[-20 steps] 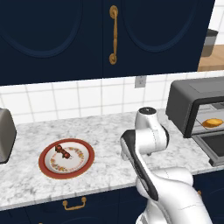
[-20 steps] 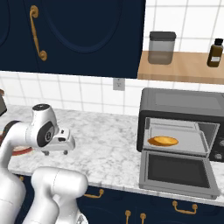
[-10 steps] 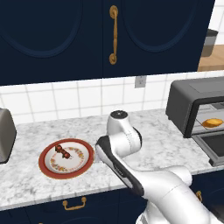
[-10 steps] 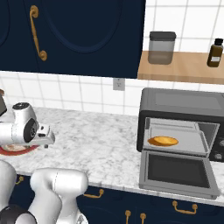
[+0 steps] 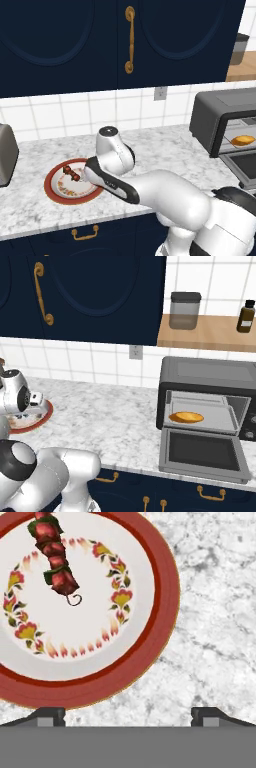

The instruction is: Pick up the kebab skewer and baguette bread, and place them inside the toaster oven. Close the toaster oven door and start by setting the timer.

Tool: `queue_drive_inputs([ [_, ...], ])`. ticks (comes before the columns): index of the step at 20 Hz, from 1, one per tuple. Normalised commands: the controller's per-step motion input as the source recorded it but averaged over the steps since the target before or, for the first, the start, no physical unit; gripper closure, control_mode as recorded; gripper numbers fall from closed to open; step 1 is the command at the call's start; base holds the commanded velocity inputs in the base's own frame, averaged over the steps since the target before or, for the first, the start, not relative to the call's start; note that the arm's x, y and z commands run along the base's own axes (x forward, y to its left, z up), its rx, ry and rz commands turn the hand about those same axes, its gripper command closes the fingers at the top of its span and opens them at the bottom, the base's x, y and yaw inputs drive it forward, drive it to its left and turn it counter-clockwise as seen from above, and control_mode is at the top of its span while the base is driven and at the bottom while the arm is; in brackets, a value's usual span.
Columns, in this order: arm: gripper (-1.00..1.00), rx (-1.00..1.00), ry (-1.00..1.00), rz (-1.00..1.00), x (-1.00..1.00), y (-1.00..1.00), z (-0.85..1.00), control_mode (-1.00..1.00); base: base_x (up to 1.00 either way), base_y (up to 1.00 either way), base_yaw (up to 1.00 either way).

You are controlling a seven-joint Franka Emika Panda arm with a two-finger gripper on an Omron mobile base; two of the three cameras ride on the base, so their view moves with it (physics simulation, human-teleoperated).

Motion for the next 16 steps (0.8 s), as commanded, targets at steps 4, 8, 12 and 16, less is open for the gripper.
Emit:
queue_drive_inputs([
  [4, -1.00, 0.00, 0.00, 0.15, 0.48, 0.64, 0.00, -1.00, 0.00, 0.00, 0.00],
  [8, -1.00, 0.00, 0.02, 0.10, 0.28, 0.67, 0.00, -1.00, 0.00, 0.00, 0.00],
  [12, -1.00, -0.01, 0.00, 0.02, 0.28, 0.52, -0.03, -1.00, 0.00, 0.00, 0.00],
  [16, -1.00, -0.01, 0.00, 0.03, 0.19, 0.27, -0.31, -1.00, 0.00, 0.00, 0.00],
])
